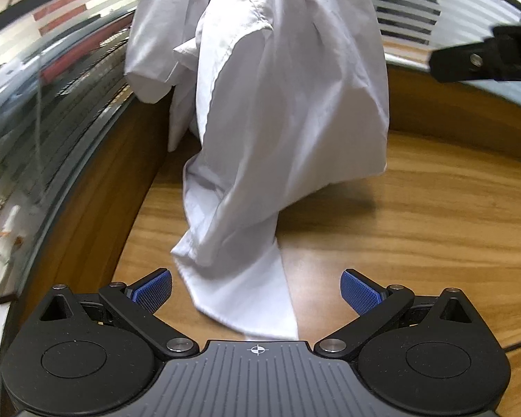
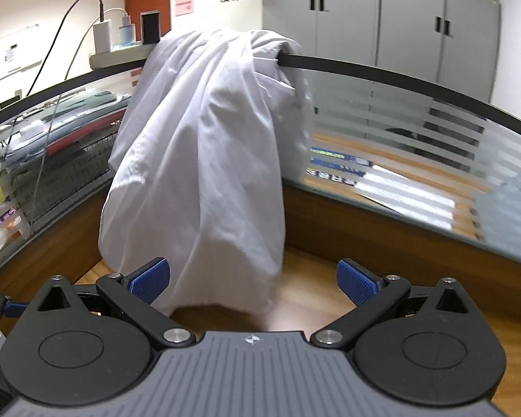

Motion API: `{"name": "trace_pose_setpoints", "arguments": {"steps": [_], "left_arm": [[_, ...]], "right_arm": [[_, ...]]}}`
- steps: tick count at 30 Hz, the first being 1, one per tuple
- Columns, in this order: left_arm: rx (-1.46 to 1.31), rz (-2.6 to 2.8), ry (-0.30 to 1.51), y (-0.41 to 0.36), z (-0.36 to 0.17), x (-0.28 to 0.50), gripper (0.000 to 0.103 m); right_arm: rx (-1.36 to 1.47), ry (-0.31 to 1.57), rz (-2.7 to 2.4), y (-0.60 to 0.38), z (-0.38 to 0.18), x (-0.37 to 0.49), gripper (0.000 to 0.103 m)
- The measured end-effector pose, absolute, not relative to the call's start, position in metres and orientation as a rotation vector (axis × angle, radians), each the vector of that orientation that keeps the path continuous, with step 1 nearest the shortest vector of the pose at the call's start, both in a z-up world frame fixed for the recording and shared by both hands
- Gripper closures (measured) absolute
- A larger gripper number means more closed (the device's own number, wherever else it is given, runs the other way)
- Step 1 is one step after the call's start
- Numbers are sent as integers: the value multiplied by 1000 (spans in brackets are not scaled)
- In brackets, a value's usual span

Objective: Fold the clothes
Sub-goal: 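Grasp the white shirt hem with the left tool while the right tool grasps nearby fabric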

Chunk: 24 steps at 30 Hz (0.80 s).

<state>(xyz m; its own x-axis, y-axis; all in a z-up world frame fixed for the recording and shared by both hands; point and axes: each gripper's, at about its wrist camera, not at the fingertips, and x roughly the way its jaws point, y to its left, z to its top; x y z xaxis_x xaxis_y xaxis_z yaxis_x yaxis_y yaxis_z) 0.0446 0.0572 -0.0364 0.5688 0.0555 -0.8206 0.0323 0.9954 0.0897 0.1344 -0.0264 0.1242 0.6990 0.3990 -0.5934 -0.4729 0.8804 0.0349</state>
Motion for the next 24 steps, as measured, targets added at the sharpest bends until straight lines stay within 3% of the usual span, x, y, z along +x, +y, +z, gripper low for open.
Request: {"name": "trace_pose_setpoints", "arguments": {"steps": [8,15,17,19,20,22,24], "left_arm": [[-8,-34,932,80,-56,99,2],[-75,-21,899,93,-71,139,32],[-80,-28,887,93,-73,147,53],[-102,-35,884,94,-75,154,84],[-125,-44,886,95,-76,157,90],[-150,-65,884,95,-76,159,98],[-151,-105,884,91,-78,157,99]], "right_arm": [[-163,646,538,13,113,202,0],[-165,661,575,37,103,257,1],[-176,661,596,43,102,267,9],[-186,666,627,47,101,273,35],[-189,672,644,48,101,274,45],[-195,688,680,50,101,274,88],[-196,696,694,48,101,269,95]]}}
